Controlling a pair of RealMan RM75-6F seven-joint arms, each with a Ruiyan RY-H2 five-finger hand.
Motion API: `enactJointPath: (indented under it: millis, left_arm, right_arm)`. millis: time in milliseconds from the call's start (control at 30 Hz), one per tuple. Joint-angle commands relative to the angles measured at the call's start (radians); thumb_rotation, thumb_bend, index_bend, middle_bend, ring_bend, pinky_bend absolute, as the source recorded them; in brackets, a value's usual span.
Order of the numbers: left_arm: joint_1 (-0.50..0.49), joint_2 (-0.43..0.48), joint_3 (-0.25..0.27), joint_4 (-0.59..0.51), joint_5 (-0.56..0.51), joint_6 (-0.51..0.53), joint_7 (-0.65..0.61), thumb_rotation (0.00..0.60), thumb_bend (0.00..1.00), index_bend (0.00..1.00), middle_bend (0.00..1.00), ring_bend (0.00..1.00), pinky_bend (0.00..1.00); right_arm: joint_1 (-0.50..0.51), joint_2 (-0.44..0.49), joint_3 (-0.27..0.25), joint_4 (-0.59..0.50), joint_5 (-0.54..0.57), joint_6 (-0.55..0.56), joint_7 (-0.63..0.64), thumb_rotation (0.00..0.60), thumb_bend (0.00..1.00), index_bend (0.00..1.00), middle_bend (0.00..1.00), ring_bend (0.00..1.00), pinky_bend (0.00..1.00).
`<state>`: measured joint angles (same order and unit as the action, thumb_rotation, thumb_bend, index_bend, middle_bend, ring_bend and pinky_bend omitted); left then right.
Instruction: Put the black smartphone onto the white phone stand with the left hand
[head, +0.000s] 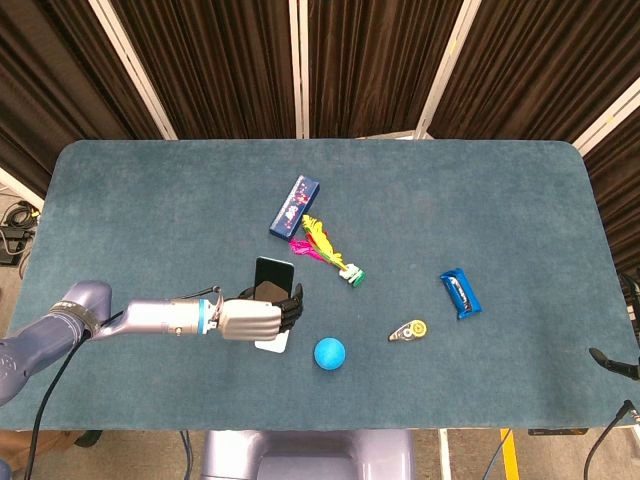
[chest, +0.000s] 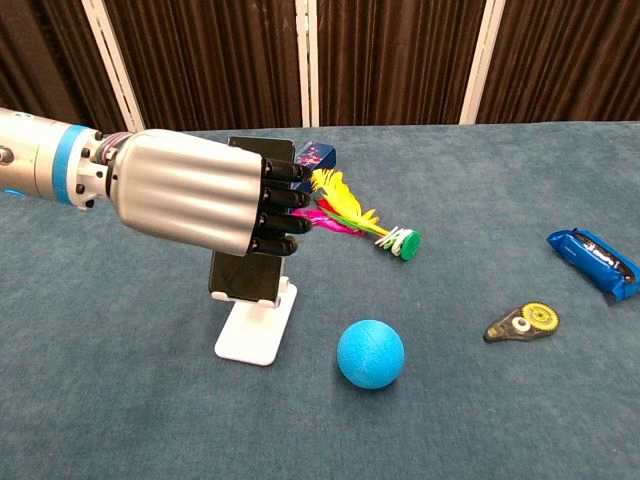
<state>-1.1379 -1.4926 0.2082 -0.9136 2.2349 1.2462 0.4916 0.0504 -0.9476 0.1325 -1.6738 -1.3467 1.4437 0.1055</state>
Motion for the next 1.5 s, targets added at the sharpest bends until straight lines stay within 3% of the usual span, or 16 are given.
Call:
enactJointPath:
  millis: [33, 200, 600, 833, 967, 1133, 1333, 1500]
  left_arm:
    - [0.000, 0.006, -0.003, -0.011, -0.006, -0.011, 0.012, 0.600, 0.00, 0.15, 0.01, 0.02, 0.10]
    - [-0.003, 0.023, -0.004, -0.035, -0.005, -0.013, 0.026, 0.600, 0.00, 0.01, 0.00, 0.00, 0.03]
    - [0.017, 0.103, -0.020, -0.106, -0.015, 0.038, 0.057, 0.600, 0.00, 0.00, 0.00, 0.00, 0.00]
    - [0.098, 0.171, -0.075, -0.159, -0.111, 0.140, 0.040, 0.600, 0.00, 0.00, 0.00, 0.00, 0.00]
    - [0.225, 0.166, -0.142, -0.205, -0.286, 0.258, -0.090, 0.600, 0.00, 0.00, 0.00, 0.00, 0.00]
    - [0.391, 0.148, -0.194, -0.332, -0.527, 0.298, -0.221, 0.600, 0.00, 0.00, 0.00, 0.00, 0.00]
    - [0.569, 0.210, -0.191, -0.580, -0.755, 0.289, -0.307, 0.600, 0.00, 0.00, 0.00, 0.00, 0.00]
    - [0.677, 0.287, -0.154, -0.724, -0.875, 0.284, -0.318, 0.600, 0.00, 0.00, 0.00, 0.00, 0.00]
  right_arm:
    - [0.000, 0.001, 0.000, -0.001, -0.001, 0.000, 0.000, 0.600, 0.00, 0.00, 0.00, 0.00, 0.00]
    - [-0.001, 0.002, 0.000, -0.002, -0.003, 0.002, 0.002, 0.600, 0.00, 0.00, 0.00, 0.00, 0.00]
    - [-0.006, 0.010, -0.003, -0.010, -0.021, 0.014, 0.013, 0.600, 0.00, 0.00, 0.00, 0.00, 0.00]
    - [-0.011, 0.016, -0.008, -0.017, -0.040, 0.025, 0.025, 0.600, 0.00, 0.00, 0.00, 0.00, 0.00]
    - [-0.018, 0.022, -0.012, -0.022, -0.054, 0.039, 0.037, 0.600, 0.00, 0.00, 0.00, 0.00, 0.00]
    - [-0.023, 0.026, -0.016, -0.026, -0.068, 0.049, 0.044, 0.600, 0.00, 0.00, 0.00, 0.00, 0.00]
    - [-0.027, 0.030, -0.021, -0.037, -0.087, 0.062, 0.042, 0.600, 0.00, 0.00, 0.00, 0.00, 0.00]
    - [-0.029, 0.029, -0.026, -0.047, -0.102, 0.069, 0.028, 0.600, 0.00, 0.00, 0.00, 0.00, 0.00]
